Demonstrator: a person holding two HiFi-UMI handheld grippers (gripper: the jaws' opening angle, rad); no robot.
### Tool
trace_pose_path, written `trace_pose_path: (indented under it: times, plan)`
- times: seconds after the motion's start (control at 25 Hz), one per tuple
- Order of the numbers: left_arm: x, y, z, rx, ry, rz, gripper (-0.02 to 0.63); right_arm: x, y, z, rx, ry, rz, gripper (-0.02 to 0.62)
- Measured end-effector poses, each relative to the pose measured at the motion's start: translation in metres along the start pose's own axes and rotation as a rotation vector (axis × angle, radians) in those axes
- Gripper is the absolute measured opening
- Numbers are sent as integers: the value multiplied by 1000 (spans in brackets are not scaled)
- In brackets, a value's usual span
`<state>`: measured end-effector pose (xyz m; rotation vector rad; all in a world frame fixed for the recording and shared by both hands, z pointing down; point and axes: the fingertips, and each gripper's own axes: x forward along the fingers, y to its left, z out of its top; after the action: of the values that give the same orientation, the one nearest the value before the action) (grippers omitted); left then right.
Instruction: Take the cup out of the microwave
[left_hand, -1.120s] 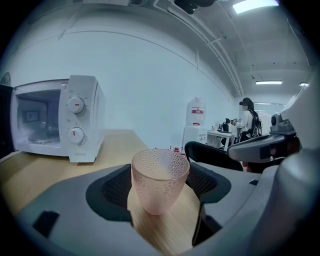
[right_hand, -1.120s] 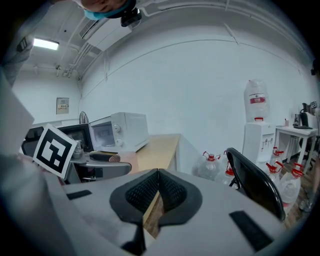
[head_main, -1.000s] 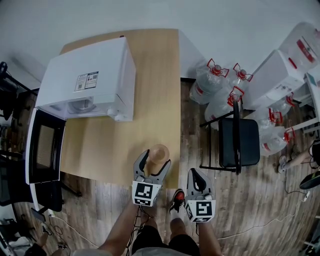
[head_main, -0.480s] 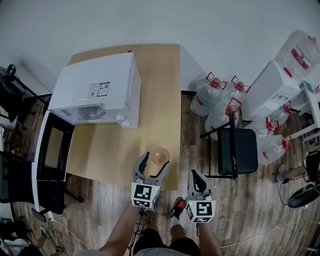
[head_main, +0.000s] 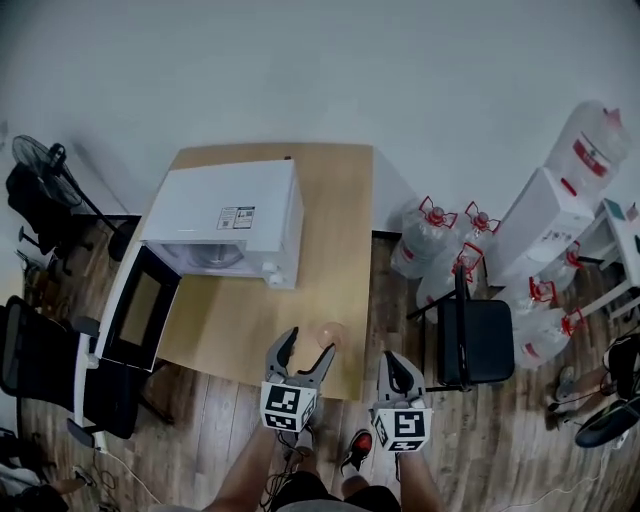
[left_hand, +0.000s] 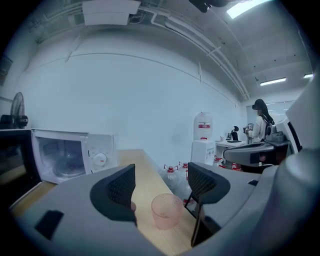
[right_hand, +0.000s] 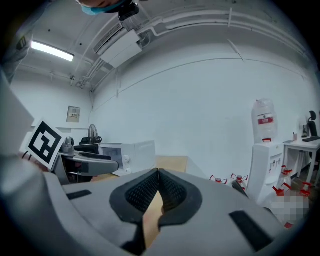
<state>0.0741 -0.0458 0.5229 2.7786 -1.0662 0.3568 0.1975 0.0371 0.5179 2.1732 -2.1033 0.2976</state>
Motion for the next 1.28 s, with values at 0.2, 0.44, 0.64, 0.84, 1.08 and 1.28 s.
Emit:
trace_pose_path:
  times: [0.2,0.44,0.64,0.84,1.08,1.28]
  plan:
    - [-25,8,27,-1,-32,59,332,0,12,28,-8,-40,46,18]
    - [-60,23,48,-3,-60,155,284,0,38,58,-35,-86,132,18]
    - [-85,34,58,-2,-68,223,241,2,65,77,-77,-114,216,18]
    - [-112,46,56,-14,-73,301,192,2,91,84,-97,-123,285,18]
    - [-141,57,51,-13,-66,387,125,0,116,83,-107,-125,356,18]
    - [-161,66,45,-28,-59,448,86,0,136,82,-107,-123,407,17]
